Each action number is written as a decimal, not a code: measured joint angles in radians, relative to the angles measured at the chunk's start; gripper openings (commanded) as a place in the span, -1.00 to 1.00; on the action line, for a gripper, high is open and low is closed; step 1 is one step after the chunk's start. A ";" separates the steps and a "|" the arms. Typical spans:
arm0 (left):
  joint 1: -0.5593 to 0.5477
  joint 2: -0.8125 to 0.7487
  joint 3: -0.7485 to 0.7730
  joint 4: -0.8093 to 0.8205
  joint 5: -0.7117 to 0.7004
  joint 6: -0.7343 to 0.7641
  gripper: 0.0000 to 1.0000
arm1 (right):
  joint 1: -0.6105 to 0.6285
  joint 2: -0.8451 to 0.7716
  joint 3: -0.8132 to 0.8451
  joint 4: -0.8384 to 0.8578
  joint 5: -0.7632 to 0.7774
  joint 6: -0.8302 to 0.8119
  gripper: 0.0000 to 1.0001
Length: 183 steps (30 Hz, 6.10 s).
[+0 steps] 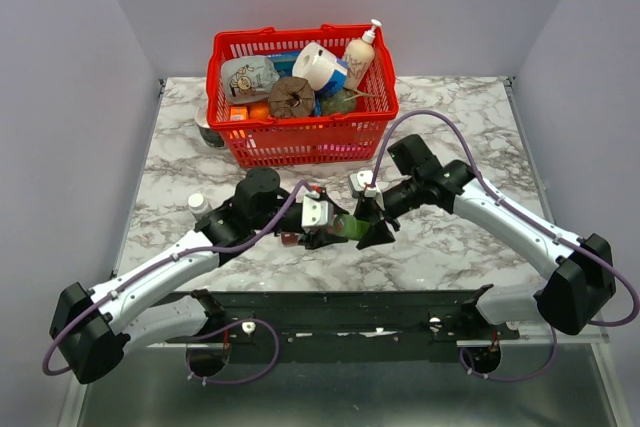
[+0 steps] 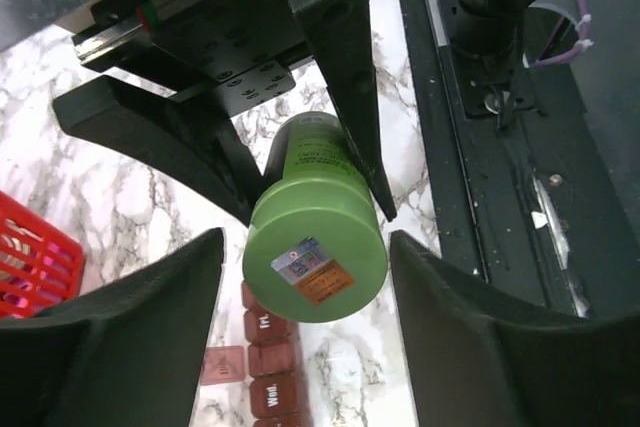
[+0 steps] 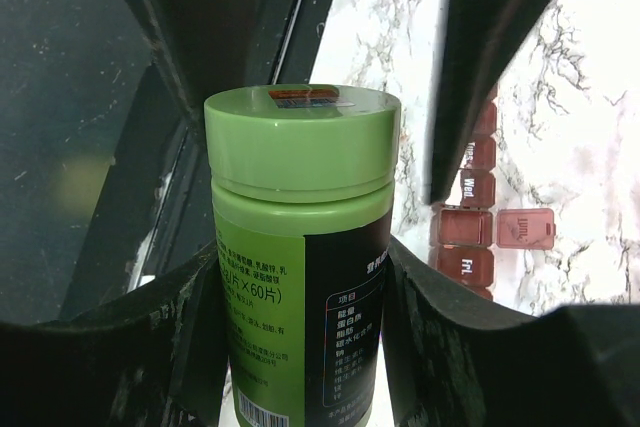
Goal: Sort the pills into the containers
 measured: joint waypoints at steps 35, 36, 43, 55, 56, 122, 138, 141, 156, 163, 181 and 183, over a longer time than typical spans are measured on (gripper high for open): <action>0.043 0.220 0.294 -0.350 -0.461 -1.364 -1.00 | -0.006 -0.031 -0.045 0.241 0.318 0.248 -0.93; 0.045 0.220 0.296 -0.353 -0.464 -1.368 -1.00 | -0.007 -0.031 -0.045 0.242 0.315 0.248 -0.93; 0.071 0.216 0.308 -0.380 -0.460 -1.382 -1.00 | -0.014 -0.031 -0.045 0.262 0.290 0.252 -0.93; 0.165 0.167 0.177 -0.224 -0.278 -1.544 -0.73 | -0.027 -0.031 -0.045 0.289 0.226 0.255 -0.94; 0.171 0.166 0.161 -0.196 -0.262 -1.564 -0.44 | -0.030 -0.031 -0.045 0.286 0.222 0.255 -0.94; -0.058 0.035 0.128 -0.171 -0.166 0.025 -0.64 | -0.063 0.000 -0.024 0.051 -0.070 0.093 -0.95; 0.026 0.137 0.185 -0.198 -0.315 -0.845 -1.00 | -0.067 -0.003 -0.026 0.128 0.083 0.176 -0.95; 0.043 0.168 0.204 -0.254 -0.362 -1.113 -1.00 | -0.064 -0.003 -0.034 0.154 0.150 0.202 -0.95; 0.141 0.283 0.239 -0.306 -0.268 -1.574 0.81 | -0.060 -0.006 -0.053 0.191 0.241 0.240 -0.95; 0.195 0.222 0.133 -0.146 -0.154 -1.571 0.98 | -0.061 -0.009 -0.054 0.210 0.238 0.241 -0.94; 0.166 -0.244 -0.109 -0.083 -0.031 -0.449 0.98 | -0.061 -0.028 -0.058 0.160 0.060 0.169 -0.94; 0.111 -0.230 -0.101 -0.069 -0.063 -0.338 0.97 | -0.061 -0.023 -0.058 0.150 0.045 0.162 -0.94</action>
